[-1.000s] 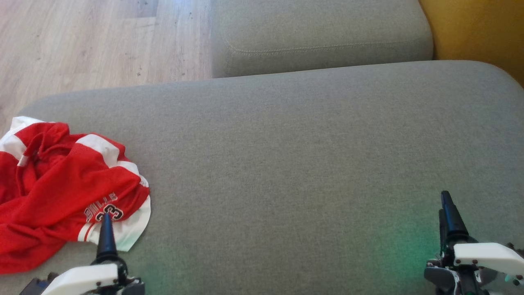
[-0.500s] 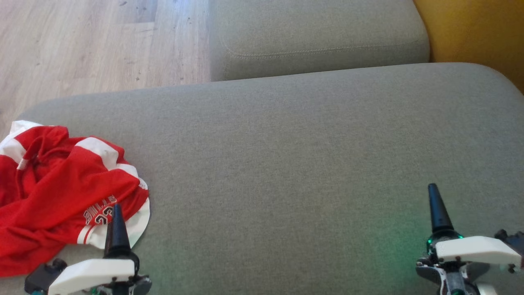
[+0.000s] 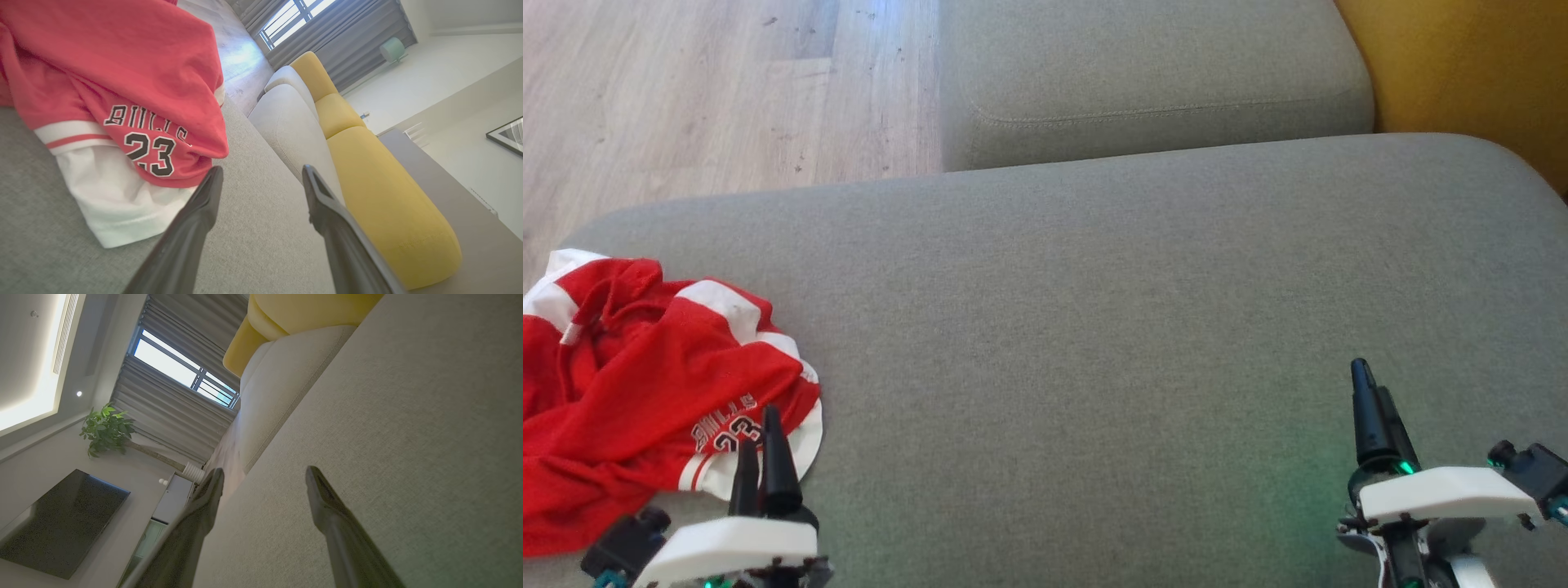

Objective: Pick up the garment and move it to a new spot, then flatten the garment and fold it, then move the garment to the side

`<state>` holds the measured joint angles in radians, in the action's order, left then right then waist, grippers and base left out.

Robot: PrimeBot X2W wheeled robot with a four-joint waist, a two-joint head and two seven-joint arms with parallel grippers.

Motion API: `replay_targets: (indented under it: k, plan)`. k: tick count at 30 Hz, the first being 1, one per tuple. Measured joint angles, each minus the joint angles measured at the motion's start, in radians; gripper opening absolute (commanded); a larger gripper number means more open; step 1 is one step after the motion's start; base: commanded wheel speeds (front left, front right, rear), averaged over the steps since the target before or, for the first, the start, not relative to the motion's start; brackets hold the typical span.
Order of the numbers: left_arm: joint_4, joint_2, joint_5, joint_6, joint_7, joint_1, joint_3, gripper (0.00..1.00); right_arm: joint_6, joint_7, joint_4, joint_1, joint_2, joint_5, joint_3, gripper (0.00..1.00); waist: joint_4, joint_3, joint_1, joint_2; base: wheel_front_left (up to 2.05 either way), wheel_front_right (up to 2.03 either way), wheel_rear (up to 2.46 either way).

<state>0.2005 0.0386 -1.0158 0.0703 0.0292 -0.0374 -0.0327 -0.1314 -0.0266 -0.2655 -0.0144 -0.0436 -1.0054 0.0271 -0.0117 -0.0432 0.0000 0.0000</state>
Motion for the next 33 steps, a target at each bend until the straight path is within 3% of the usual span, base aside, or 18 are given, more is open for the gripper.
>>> replay_targets:
  k: [33]
  plan:
    - [-0.046, 0.001, 0.388, -0.026, 0.095, -0.054, -0.042, 1.0, 0.0, -0.094, 0.026, -0.021, 0.0, 0.389, 0.085, 1.0, -0.008, -0.029, 0.0, 0.0, 0.0, 0.0, 0.0]
